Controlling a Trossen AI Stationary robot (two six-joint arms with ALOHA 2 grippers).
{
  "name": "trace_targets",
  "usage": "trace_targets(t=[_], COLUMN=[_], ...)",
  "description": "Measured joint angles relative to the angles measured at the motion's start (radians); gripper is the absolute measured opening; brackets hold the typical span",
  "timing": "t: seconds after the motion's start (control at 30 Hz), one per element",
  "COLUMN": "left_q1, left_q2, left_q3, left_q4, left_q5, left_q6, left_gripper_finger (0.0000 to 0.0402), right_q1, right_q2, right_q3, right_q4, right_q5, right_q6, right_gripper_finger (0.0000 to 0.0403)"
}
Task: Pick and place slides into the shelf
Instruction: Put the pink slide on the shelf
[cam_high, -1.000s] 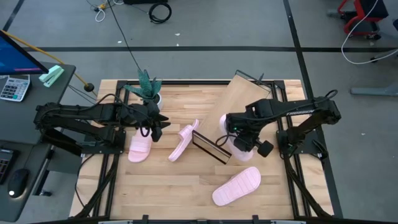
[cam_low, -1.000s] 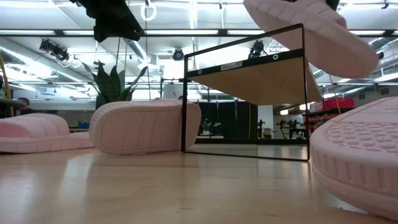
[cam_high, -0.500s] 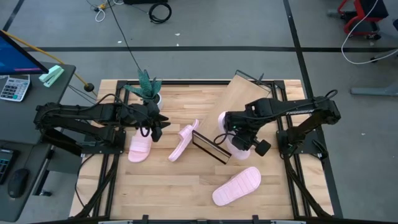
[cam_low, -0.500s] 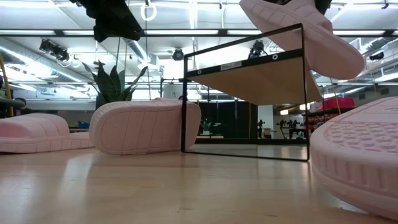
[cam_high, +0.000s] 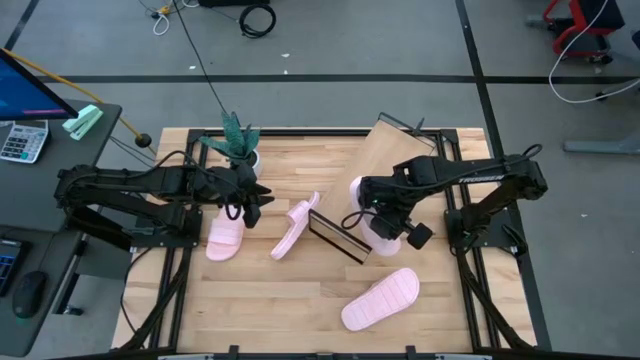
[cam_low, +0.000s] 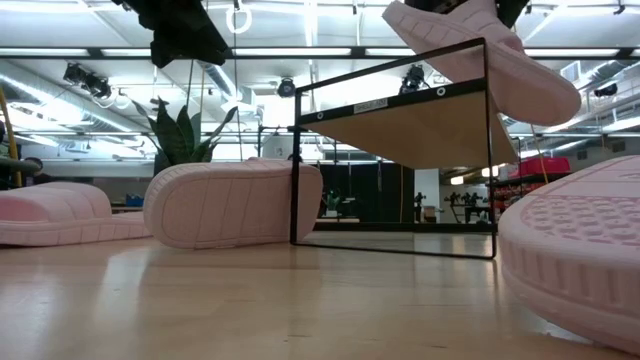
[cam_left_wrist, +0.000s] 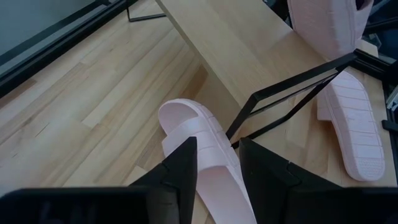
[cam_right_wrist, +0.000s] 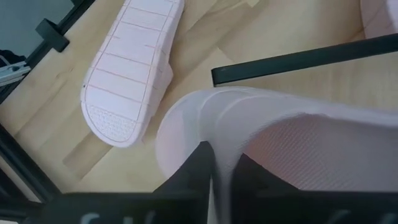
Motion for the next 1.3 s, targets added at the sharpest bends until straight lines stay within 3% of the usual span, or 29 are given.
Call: trace_targets(t=[0.47, 1.0, 1.3], left_q1=[0.000, 0.000, 0.000], left_q2=[0.000, 0.000, 0.000], left_q3=[0.000, 0.000, 0.000], left_q4=[0.000, 0.000, 0.000], left_q5=[0.000, 0.000, 0.000], left_q6=[0.000, 0.000, 0.000], left_gripper_finger=[0.0126, 0.0130, 0.0122], right_q1=[0.000, -0.001, 0.000], right_q2=[0.001, -0.001, 0.000], right_q3=[0.000, -0.073, -0.085], right_q4=[0.077, 0.155, 0.192], right_q5=[0.075, 0.078, 0.195], right_q6=[-0.005, -0.116, -0.163], right_gripper_finger=[0.0088, 0.0095, 0.0144])
